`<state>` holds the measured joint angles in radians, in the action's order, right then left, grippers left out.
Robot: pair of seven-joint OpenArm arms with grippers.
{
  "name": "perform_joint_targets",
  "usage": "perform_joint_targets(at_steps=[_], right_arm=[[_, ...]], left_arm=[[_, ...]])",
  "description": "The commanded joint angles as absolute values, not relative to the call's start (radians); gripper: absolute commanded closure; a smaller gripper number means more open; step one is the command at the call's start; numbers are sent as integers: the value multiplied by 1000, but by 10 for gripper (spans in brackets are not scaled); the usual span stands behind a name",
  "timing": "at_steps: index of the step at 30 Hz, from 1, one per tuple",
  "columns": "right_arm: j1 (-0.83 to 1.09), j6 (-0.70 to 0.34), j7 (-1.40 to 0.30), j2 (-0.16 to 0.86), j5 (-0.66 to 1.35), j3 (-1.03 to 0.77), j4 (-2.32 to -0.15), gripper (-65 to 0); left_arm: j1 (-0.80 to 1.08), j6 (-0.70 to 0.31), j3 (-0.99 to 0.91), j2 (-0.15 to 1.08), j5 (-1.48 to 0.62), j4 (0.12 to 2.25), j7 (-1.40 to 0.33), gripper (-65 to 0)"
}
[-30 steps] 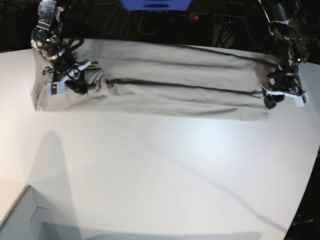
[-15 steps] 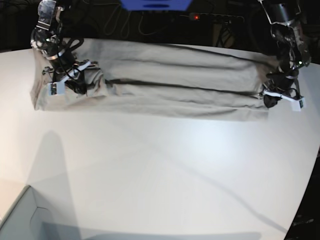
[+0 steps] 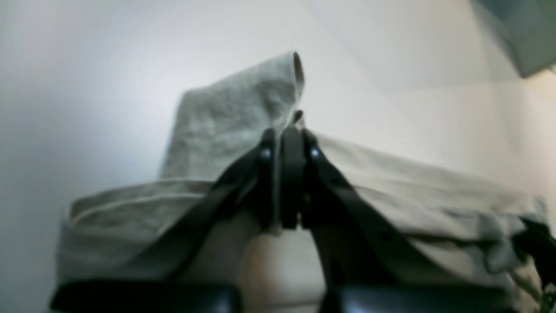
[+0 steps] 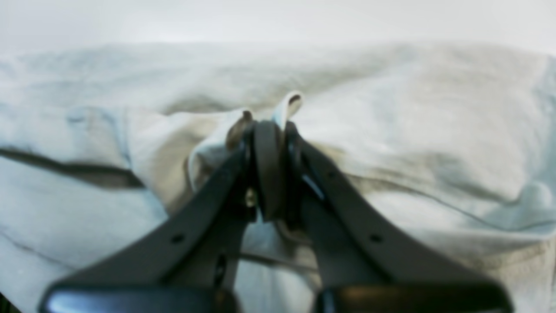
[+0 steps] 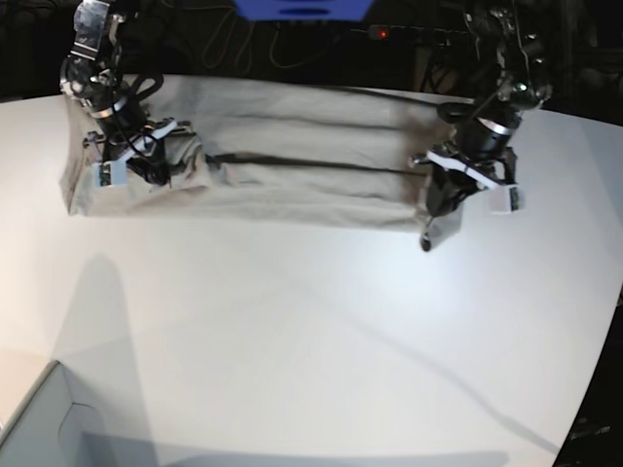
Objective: Layout the t-shirt on the table in an organized manner, then fold the t-shirt properly
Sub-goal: 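Pull the strip's end with the left gripper to straighten it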
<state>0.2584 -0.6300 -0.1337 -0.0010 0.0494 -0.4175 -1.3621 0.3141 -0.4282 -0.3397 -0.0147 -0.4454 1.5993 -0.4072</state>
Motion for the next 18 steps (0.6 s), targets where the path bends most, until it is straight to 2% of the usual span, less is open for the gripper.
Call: perform_joint_targets(at_steps=[1, 8, 13, 18], right_arm=[[252, -634, -110, 2, 64, -420, -1377, 0], [252, -634, -110, 2, 64, -420, -1377, 0], [239, -634, -110, -2, 64, -403, -1365, 0], [179, -631, -110, -5, 64, -357, -1267, 0]], left_arm=[[305, -438, -323, -21, -460, 1620, -377, -2], [226, -380, -334, -35, -397, 1596, -380, -2], [160, -381, -460, 31, -438, 1564, -384, -2], [140, -380, -498, 113, -515, 1521, -384, -2]])
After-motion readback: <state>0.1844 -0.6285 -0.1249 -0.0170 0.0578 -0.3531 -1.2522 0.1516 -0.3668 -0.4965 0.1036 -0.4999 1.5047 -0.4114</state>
